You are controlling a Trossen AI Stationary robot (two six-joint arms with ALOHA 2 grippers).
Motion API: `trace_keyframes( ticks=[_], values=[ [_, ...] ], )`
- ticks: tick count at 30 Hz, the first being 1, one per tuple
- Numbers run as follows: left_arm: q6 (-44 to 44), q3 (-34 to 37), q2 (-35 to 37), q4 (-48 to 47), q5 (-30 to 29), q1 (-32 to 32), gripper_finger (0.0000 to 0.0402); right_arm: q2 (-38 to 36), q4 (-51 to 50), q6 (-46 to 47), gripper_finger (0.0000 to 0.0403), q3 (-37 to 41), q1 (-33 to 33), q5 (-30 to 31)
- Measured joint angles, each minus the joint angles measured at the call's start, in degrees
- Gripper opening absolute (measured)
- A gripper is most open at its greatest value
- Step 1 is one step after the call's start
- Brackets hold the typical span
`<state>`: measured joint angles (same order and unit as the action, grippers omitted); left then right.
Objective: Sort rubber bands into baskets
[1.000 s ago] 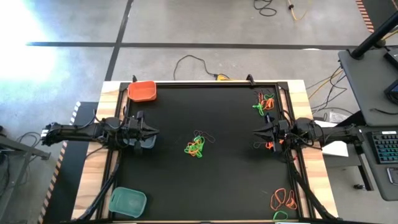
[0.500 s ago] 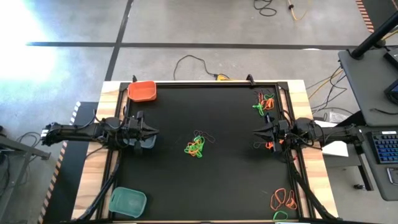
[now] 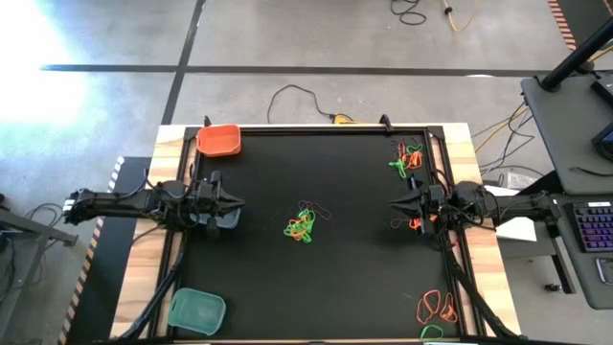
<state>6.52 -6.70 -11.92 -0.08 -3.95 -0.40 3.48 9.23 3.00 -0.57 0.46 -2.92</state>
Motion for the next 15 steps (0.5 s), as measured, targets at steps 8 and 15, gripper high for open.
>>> trace_keyframes(
  ticks=[8,15],
  values=[
    [-0.03,0.0,0.0,0.08,0.0,0.01,0.0001,0.0,0.01,0.01,0.0027,-0.01,-0.01,0.0],
    [13.51,1.3,-2.48,17.15,0.34,-0.05,0.0001,-0.02,-0.01,0.01,0.0027,-0.01,0.01,0.0]
  ],
)
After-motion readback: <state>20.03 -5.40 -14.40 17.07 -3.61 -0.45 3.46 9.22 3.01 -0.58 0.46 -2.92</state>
